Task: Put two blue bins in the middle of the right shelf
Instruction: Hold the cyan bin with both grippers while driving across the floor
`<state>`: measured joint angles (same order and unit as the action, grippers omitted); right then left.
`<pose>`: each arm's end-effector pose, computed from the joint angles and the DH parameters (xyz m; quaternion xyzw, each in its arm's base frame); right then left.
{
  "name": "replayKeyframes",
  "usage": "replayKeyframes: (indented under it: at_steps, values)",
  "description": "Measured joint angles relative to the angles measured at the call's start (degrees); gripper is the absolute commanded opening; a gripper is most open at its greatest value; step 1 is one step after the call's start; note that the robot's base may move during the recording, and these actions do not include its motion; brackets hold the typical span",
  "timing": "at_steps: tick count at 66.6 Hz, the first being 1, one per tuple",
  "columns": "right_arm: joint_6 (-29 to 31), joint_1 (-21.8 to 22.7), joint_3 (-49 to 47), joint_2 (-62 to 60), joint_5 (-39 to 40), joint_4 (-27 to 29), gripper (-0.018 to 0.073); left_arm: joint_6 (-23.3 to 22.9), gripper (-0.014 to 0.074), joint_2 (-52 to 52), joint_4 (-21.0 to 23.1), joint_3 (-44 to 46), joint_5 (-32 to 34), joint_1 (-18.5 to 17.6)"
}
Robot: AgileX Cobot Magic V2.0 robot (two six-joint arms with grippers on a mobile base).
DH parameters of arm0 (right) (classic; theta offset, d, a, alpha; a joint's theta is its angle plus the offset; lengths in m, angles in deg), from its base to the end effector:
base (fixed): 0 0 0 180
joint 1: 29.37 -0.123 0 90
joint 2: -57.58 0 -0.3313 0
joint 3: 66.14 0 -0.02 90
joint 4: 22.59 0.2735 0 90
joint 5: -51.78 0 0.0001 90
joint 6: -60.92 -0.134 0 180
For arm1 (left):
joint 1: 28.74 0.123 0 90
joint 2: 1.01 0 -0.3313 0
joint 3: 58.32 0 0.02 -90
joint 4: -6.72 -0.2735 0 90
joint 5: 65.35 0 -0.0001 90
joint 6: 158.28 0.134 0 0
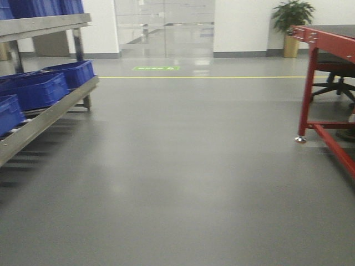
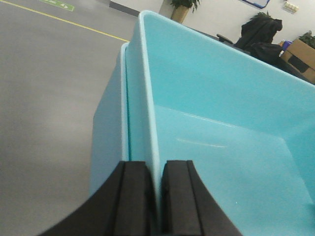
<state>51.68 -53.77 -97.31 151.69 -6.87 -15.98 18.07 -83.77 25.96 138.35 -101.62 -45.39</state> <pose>0.3333 0.1657 0.5261 -0.1128 0.8641 0.1961 0.4496 0.3080 -0.1194 0.5561 0.0442 0.7681 -0.2679 0.5799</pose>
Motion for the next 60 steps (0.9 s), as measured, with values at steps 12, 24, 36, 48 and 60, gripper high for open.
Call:
replayKeyframes:
  at_steps: [12, 24, 36, 48, 60]
  values:
    - [0.0, 0.0, 0.0, 0.0, 0.0, 0.0, -0.0157, 0.0, -0.0111, 0.0, 0.0, 0.0, 0.0, 0.0]
    - [0.0, 0.0, 0.0, 0.0, 0.0, 0.0, -0.0157, 0.0, -0.0111, 0.0, 0.0, 0.0, 0.0, 0.0]
    - [0.0, 0.0, 0.0, 0.0, 0.0, 0.0, -0.0157, 0.0, -0.0111, 0.0, 0.0, 0.0, 0.0, 0.0]
    - [0.0, 0.0, 0.0, 0.0, 0.0, 0.1, -0.0157, 0.0, -0.0111, 0.0, 0.0, 0.0, 0.0, 0.0]
    - [0.0, 0.0, 0.0, 0.0, 0.0, 0.1, -0.0157, 0.0, -0.0111, 0.0, 0.0, 0.0, 0.0, 0.0]
